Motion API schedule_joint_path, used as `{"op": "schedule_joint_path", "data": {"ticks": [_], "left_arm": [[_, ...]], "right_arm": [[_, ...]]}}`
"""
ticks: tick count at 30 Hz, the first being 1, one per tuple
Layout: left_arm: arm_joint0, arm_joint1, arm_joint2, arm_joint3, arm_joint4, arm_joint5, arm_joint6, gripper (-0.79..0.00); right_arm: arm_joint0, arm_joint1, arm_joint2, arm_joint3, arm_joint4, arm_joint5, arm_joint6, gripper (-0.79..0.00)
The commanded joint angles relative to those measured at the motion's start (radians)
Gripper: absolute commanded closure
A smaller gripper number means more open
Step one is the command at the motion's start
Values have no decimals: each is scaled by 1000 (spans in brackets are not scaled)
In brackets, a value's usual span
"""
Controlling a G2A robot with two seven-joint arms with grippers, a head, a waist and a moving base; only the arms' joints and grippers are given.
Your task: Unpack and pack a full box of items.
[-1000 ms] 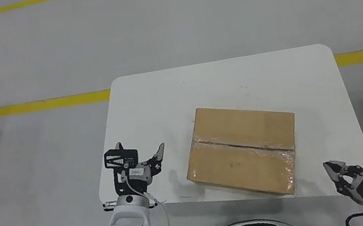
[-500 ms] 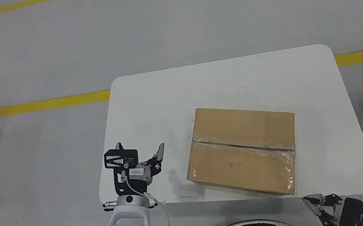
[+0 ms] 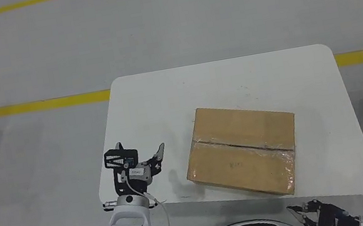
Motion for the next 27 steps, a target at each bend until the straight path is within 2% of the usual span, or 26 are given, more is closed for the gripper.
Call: {"op": "schedule_joint_path", "data": {"ticks": [1,7,17,21,27], "left_arm": [[0,0,0,0,0,0,0,-785],[0,0,0,0,0,0,0,-785],[0,0,0,0,0,0,0,-785],[0,0,0,0,0,0,0,-785],[0,0,0,0,0,0,0,-785]], "right_arm": [[17,-1,-11,-3,15,10,31,0],[59,-4,-31,6,71,61,112,0],[123,-4,-25,12,181,102,168,0],[99,-1,-2,-9,227,86,112,0],[-33,3,111,-46,326,119,-70,0]]}}
